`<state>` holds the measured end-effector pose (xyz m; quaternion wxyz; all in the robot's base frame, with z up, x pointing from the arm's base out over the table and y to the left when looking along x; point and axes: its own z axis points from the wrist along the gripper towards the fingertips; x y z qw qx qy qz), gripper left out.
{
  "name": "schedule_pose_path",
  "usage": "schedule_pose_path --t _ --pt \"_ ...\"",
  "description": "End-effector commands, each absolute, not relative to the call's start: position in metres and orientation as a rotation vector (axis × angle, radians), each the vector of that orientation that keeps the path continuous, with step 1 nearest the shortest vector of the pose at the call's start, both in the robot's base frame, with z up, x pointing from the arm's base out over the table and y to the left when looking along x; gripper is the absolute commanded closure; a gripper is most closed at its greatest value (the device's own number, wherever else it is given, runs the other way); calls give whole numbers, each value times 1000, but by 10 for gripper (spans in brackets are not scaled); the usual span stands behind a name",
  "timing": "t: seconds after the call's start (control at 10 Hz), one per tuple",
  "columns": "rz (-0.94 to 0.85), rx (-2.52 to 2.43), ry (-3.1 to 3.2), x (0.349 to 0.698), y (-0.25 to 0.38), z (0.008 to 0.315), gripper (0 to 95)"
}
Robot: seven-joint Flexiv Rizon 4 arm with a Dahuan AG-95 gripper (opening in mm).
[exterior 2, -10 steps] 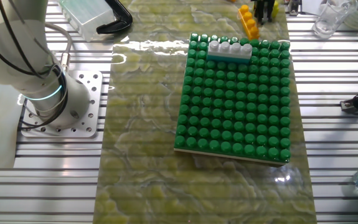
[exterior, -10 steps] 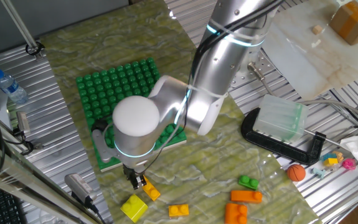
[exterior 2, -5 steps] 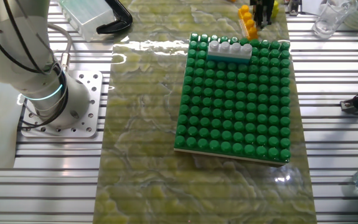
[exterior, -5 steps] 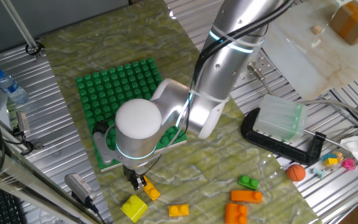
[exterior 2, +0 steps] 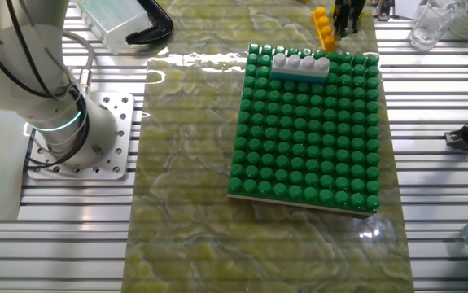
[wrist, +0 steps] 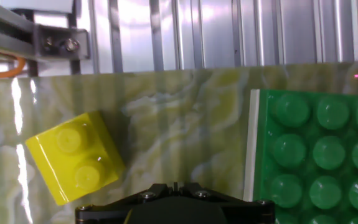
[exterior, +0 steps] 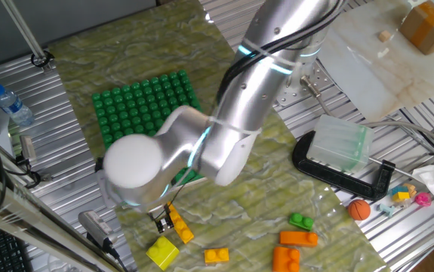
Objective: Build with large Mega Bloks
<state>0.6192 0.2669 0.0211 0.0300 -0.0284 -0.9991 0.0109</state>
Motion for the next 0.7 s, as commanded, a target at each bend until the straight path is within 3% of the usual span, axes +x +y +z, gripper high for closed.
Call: schedule_pose_path --t 0.1,0.7 --pt "36 -93 -3062 606 266 19 950" --pt "24 -42 -3066 577 256 25 950"
